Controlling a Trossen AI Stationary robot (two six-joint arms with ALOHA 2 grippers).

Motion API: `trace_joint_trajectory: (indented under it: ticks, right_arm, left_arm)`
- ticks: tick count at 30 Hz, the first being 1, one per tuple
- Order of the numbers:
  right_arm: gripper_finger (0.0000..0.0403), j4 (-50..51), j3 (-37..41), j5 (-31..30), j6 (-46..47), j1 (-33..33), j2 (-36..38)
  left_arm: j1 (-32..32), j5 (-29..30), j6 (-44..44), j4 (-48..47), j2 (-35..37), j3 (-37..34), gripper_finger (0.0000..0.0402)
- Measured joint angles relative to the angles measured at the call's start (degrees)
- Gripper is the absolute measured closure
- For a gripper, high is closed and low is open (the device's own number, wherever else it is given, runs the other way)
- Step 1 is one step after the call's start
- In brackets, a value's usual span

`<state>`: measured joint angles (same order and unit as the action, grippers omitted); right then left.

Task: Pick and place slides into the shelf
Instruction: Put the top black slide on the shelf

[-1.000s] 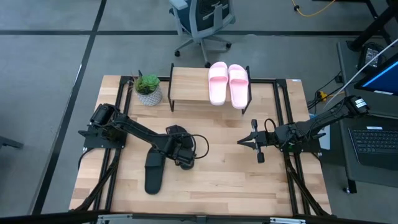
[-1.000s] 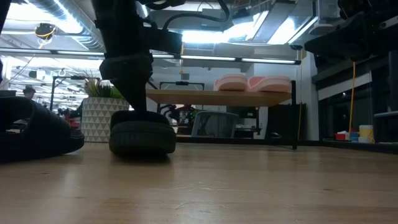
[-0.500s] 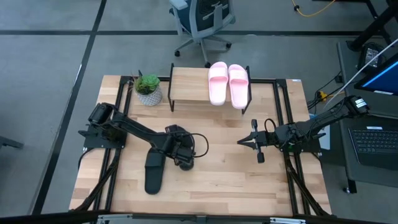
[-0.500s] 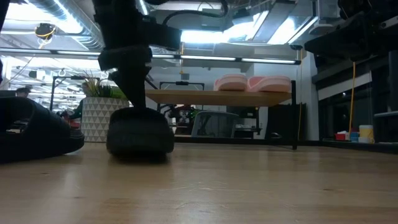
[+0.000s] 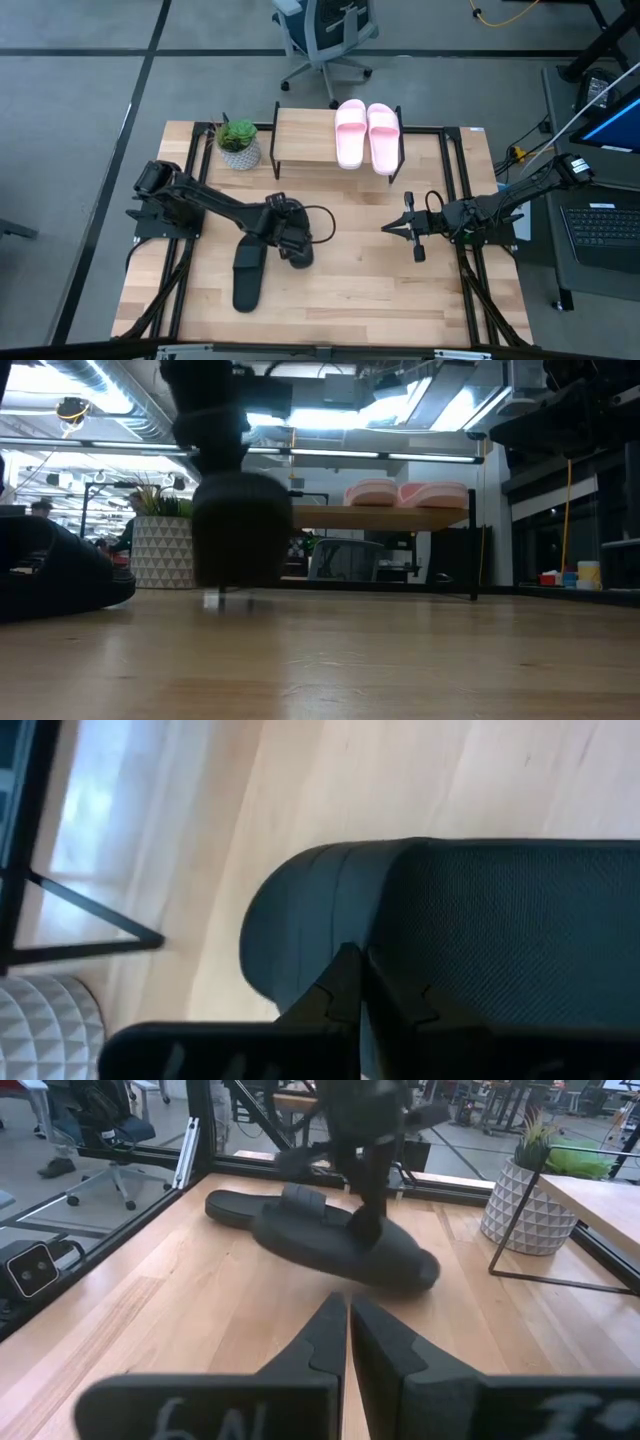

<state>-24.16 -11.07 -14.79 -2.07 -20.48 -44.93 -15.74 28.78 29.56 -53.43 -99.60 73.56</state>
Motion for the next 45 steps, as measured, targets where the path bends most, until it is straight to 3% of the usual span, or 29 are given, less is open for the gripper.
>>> trace_joint_trajectory:
  ticks: [7,15,31,45]
  right_arm:
    - [0.0382,0.0,0.0,0.0,-0.1,0.0,0.0]
    - [0.0382,0.0,0.0,0.0,-1.0,0.0,0.0]
    - [0.0382,0.0,0.0,0.0,-1.2,0.0,0.0]
    - [0.0382,0.0,0.0,-0.1,-2.9,0.0,0.0]
  left_arm:
    - [0.0,1.1,-1.7,0.3,4.8,0.0,0.0401]
    - [-0.6,7.4,-4.5,0.3,8.8,0.4,0.0401]
    - [-1.7,20.7,-18.1,-0.1,8.9,10.4,0.0401]
    - [5.7,25.7,-29.7,0.0,8.9,14.8,0.0401]
